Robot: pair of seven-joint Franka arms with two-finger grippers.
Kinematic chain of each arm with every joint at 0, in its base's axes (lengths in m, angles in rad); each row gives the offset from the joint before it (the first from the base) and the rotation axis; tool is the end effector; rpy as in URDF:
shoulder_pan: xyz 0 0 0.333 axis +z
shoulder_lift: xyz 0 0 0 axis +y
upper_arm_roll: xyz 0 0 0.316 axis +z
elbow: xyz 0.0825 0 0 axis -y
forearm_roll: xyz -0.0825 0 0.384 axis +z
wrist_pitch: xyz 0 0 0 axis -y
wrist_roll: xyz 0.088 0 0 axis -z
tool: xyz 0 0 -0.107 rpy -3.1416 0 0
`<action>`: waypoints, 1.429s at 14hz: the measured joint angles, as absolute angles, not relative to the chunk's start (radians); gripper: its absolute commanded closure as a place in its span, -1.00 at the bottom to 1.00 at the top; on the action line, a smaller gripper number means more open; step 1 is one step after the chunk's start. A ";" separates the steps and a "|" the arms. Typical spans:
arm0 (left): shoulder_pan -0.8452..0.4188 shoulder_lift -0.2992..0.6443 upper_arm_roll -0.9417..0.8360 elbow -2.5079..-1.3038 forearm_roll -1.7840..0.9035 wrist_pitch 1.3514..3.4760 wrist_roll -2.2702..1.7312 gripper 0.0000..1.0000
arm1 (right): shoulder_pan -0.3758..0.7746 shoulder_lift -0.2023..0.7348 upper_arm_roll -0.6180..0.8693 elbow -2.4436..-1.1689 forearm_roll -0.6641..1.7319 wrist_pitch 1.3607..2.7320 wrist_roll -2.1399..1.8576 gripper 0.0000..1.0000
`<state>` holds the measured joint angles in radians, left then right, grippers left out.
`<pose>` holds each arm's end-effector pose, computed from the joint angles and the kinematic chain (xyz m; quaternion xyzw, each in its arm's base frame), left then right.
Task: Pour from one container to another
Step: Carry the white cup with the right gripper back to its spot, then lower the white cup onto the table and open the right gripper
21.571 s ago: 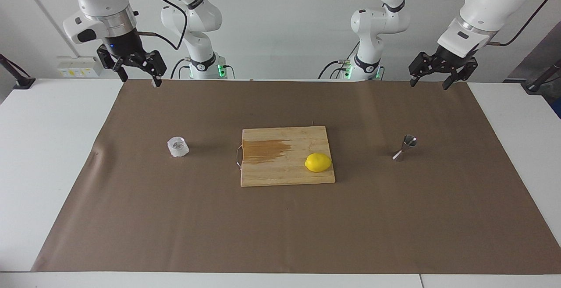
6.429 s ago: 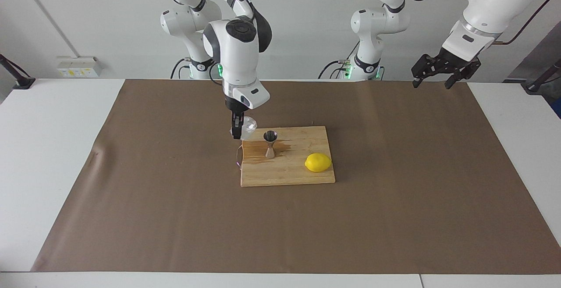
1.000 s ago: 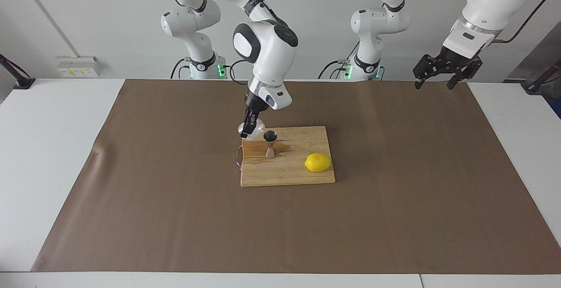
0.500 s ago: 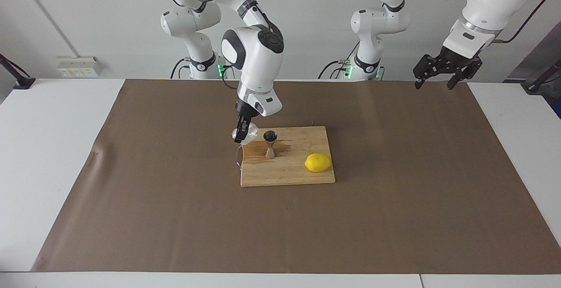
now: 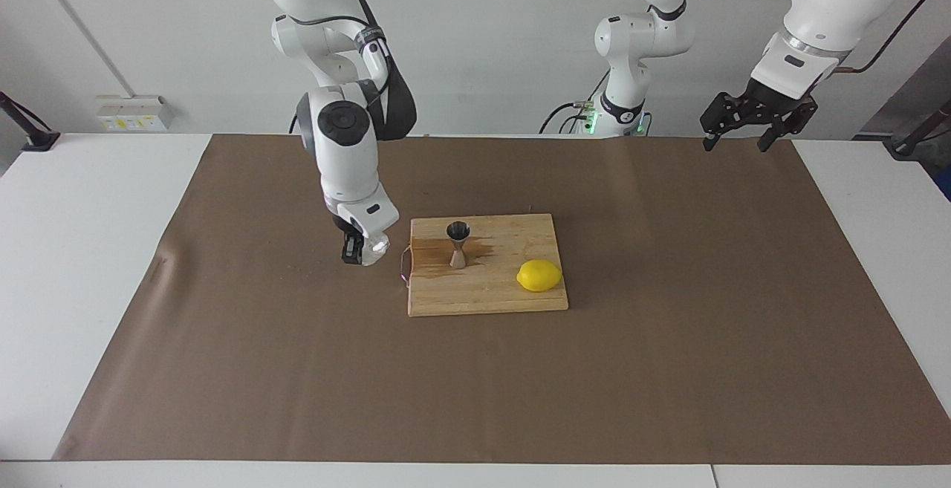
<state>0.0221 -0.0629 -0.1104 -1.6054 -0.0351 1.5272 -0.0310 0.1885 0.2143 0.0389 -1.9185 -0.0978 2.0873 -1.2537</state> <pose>0.5279 -0.0526 0.6384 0.9994 -0.0291 -0.0087 0.0136 0.5857 0.1296 0.3788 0.7205 0.6921 -0.0382 0.0219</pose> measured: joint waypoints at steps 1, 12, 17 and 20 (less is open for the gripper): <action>0.022 -0.063 -0.110 -1.605 -0.035 1.527 -0.031 -1.00 | 0.159 0.212 0.039 -1.946 -0.066 2.115 -1.293 1.00; 0.022 -0.063 -0.110 -1.605 -0.035 1.527 -0.031 -1.00 | -0.090 0.151 0.037 -2.204 0.156 2.305 -1.785 1.00; 0.022 -0.063 -0.110 -1.605 -0.035 1.527 -0.031 -1.00 | -0.121 0.149 0.037 -2.225 0.157 2.305 -1.857 -1.00; 0.022 -0.063 -0.110 -1.605 -0.035 1.527 -0.031 -1.00 | -0.122 0.137 0.037 -2.226 0.160 2.302 -1.848 -1.00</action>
